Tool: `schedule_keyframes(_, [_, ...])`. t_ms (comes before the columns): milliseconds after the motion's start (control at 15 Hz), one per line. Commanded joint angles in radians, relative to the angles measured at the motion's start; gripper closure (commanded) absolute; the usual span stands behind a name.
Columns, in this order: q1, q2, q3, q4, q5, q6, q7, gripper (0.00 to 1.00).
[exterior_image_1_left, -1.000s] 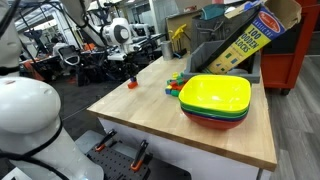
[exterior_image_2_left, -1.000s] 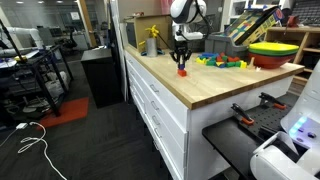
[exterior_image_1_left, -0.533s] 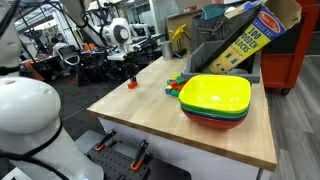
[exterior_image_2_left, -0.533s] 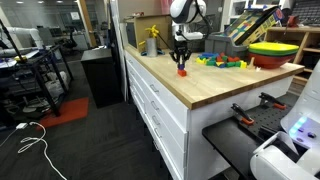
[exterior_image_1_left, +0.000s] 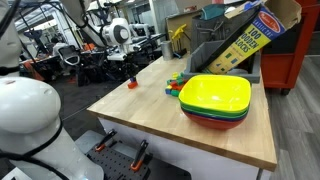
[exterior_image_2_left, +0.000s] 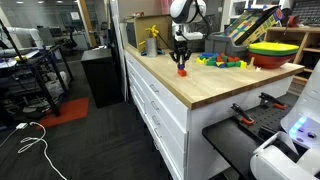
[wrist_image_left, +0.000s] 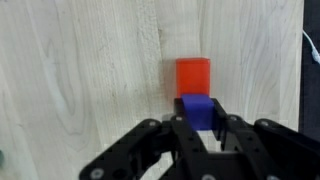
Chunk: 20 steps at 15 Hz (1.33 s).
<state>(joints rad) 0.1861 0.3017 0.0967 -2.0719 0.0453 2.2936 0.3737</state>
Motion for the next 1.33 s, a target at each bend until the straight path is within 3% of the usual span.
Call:
schedule_keyframes(0, [-0.011, -0.014, 0.006, -0.007, 0.029, -0.012, -0.039, 0.93])
schedule_keyframes(133, [-0.010, -0.016, 0.006, -0.008, 0.029, -0.013, -0.039, 0.93])
schedule_keyframes(267, [-0.012, -0.018, 0.008, -0.008, 0.033, -0.018, -0.048, 0.46])
schedule_keyframes(467, [-0.013, -0.019, 0.009, -0.008, 0.036, -0.018, -0.063, 0.37])
schedule_keyframes(800, [-0.014, -0.018, 0.007, -0.002, 0.045, -0.019, -0.069, 0.01])
schedule_keyframes(1067, [-0.012, -0.007, 0.004, 0.030, 0.047, -0.020, -0.052, 0.00])
schedule_keyframes(1133, [-0.009, -0.001, 0.001, 0.044, 0.042, -0.017, -0.039, 0.25])
schedule_keyframes(1267, [-0.004, 0.010, -0.003, 0.069, 0.031, -0.014, -0.021, 0.32])
